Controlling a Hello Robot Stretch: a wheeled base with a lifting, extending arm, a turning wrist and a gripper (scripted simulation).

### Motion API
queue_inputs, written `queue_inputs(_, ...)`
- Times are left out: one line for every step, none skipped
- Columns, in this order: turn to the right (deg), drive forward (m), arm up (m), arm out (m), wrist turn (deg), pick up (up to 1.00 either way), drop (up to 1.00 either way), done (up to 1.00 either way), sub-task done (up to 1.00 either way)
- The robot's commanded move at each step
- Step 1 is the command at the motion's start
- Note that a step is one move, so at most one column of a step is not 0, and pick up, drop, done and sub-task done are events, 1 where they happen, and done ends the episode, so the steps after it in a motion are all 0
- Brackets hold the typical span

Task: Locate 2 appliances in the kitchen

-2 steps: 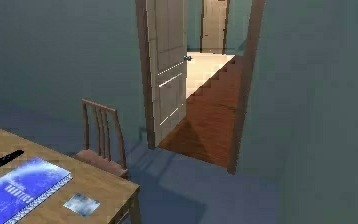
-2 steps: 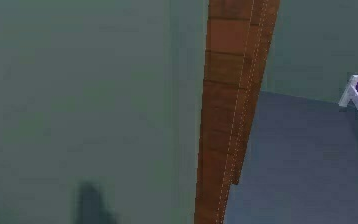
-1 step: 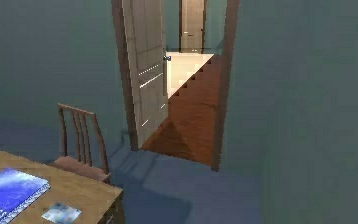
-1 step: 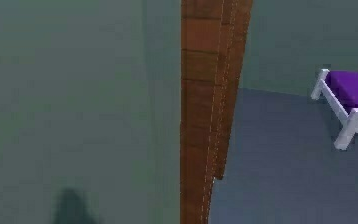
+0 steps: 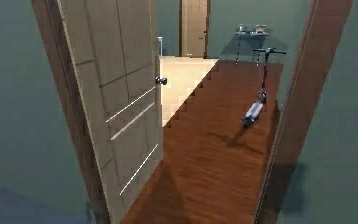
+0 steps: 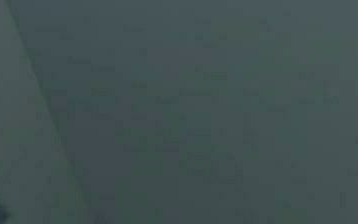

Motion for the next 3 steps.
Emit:
queue_inputs(3.0,0.0,0.0,0.0,0.0,0.0,0.0,0.0,0.0)
queue_inputs(-9.0,0.0,0.0,0.0,0.0,0.0,0.0,0.0,0.0)
queue_inputs(0.0,0.65,0.0,0.0,0.0,0.0,0.0,0.0,0.0)
